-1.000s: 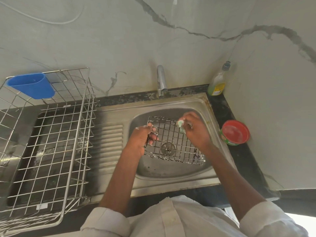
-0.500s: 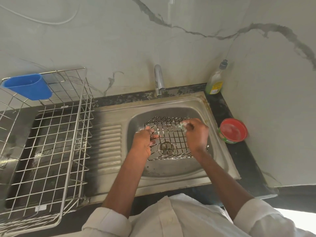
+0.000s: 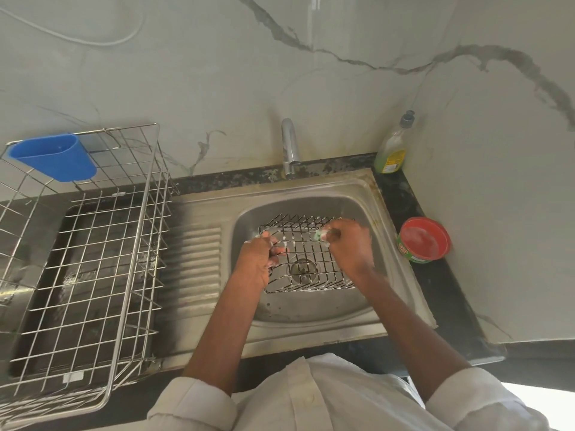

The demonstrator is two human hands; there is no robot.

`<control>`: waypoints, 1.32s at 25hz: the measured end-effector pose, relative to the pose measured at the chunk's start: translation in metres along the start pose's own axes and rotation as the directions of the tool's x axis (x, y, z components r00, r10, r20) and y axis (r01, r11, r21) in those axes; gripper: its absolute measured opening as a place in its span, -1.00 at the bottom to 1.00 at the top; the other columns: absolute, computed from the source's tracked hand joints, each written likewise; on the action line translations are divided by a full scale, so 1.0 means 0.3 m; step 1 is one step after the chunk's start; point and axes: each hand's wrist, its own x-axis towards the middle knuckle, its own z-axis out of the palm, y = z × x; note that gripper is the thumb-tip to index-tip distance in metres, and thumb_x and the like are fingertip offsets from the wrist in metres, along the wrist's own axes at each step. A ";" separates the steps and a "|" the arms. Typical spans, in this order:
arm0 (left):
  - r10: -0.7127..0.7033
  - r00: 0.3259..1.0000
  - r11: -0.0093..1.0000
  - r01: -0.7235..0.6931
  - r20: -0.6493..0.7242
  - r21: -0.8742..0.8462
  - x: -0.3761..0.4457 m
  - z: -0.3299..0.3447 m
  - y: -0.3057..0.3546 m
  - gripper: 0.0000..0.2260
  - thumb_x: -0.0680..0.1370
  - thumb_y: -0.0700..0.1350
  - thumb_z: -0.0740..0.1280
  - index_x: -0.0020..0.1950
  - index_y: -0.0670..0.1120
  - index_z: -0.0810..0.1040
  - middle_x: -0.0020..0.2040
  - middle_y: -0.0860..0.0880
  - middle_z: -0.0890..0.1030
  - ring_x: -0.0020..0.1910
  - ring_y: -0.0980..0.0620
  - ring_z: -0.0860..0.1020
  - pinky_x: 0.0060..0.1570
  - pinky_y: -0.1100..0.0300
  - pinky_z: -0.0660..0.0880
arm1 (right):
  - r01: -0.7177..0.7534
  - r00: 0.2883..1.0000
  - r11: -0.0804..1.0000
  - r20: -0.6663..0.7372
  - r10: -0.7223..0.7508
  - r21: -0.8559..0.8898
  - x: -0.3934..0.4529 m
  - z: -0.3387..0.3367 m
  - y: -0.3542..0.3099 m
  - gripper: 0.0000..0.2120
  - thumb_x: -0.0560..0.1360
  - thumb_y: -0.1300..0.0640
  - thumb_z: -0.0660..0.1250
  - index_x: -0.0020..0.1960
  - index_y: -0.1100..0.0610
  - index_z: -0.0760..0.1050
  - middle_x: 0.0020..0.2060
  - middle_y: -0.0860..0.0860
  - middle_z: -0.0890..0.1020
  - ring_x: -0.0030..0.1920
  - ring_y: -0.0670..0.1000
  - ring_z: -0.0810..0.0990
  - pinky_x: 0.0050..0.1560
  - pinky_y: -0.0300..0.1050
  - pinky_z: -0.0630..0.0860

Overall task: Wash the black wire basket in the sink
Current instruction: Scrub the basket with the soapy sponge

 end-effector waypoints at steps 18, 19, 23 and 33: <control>0.042 0.999 0.999 -0.043 0.014 0.030 -0.035 0.024 0.005 -0.84 0.76 -0.20 0.21 0.01 -0.16 0.51 -0.09 -0.08 0.59 -0.32 0.10 0.56 -0.64 0.36 0.23 | -0.075 0.982 0.975 -0.155 0.108 0.209 0.007 0.040 -0.081 -0.76 0.52 0.39 0.43 0.09 0.12 0.69 0.00 -0.02 0.74 -0.09 -0.17 0.67 -0.25 -0.56 0.43; 0.049 0.999 0.998 -0.049 0.014 0.025 -0.034 0.026 0.006 -0.84 0.76 -0.19 0.22 0.02 -0.17 0.52 -0.10 -0.07 0.59 -0.35 0.12 0.57 -0.64 0.36 0.23 | -0.082 0.976 0.977 -0.184 0.119 0.198 0.007 0.035 -0.072 -0.71 0.52 0.41 0.43 0.15 0.13 0.67 0.04 0.00 0.73 -0.05 -0.12 0.69 -0.23 -0.55 0.43; 0.048 0.999 0.999 -0.048 0.019 0.013 -0.025 0.039 0.001 -0.84 0.77 -0.18 0.20 0.07 -0.19 0.53 -0.16 -0.08 0.59 -0.47 0.17 0.55 -0.63 0.35 0.23 | 0.209 0.960 0.977 -0.199 -0.197 0.044 -0.024 0.082 -0.150 -0.68 0.49 0.48 0.40 0.16 0.21 0.66 -0.02 0.09 0.73 -0.11 0.00 0.71 -0.16 -0.32 0.60; 0.035 0.998 0.999 -0.033 0.058 -0.037 -0.014 -0.025 -0.003 -0.88 0.75 -0.18 0.25 0.10 -0.20 0.54 -0.17 -0.10 0.57 -0.51 0.19 0.50 -0.62 0.35 0.26 | -0.139 0.953 0.990 -0.275 0.126 -0.029 0.055 -0.054 0.141 -0.62 0.48 0.50 0.35 0.13 0.14 0.72 0.07 0.11 0.70 -0.02 0.04 0.69 -0.13 -0.45 0.38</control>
